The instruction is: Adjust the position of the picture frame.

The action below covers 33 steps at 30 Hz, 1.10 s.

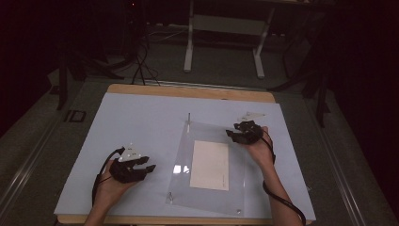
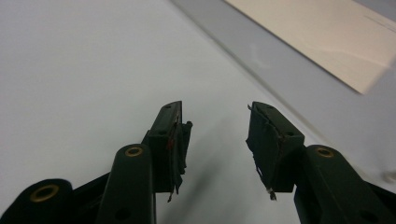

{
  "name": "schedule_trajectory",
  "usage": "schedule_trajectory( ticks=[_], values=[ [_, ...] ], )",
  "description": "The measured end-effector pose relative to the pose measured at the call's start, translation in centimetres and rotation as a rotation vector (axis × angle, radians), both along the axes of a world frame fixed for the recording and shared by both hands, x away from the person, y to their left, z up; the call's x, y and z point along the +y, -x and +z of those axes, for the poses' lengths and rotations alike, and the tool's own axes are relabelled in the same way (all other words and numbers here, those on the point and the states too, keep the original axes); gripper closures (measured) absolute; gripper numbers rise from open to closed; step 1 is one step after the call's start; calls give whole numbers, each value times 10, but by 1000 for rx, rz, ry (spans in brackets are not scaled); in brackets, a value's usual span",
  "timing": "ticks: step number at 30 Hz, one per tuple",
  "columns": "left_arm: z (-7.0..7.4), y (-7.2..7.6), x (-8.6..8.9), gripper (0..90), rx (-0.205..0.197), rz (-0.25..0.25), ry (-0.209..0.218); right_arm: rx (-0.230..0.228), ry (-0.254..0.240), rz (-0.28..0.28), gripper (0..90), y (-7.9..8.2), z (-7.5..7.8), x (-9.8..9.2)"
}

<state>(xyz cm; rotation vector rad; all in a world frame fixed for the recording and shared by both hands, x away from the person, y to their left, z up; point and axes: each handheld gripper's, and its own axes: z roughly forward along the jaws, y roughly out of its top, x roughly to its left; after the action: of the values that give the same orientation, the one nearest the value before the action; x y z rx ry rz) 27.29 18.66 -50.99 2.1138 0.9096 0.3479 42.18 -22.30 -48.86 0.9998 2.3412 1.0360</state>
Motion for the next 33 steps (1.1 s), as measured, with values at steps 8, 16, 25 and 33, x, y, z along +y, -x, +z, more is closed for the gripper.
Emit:
schedule_trajectory(
  ticks=[8, 16, 25, 33],
  values=[
    [0, 14, -11, 571, 11, -67, -4, 10, -1, 12, 478, -7, -4, 15],
    [-2, 32, -28, 572, 18, -155, 6, 24, 8, 19, 487, -13, -5, 22],
    [-7, 48, -36, 624, 25, -252, 8, 44, -27, 22, 479, -20, -6, 31],
    [-11, 59, -39, 608, 43, -274, -2, 36, -13, 26, 469, -23, -3, 36]
  ],
)
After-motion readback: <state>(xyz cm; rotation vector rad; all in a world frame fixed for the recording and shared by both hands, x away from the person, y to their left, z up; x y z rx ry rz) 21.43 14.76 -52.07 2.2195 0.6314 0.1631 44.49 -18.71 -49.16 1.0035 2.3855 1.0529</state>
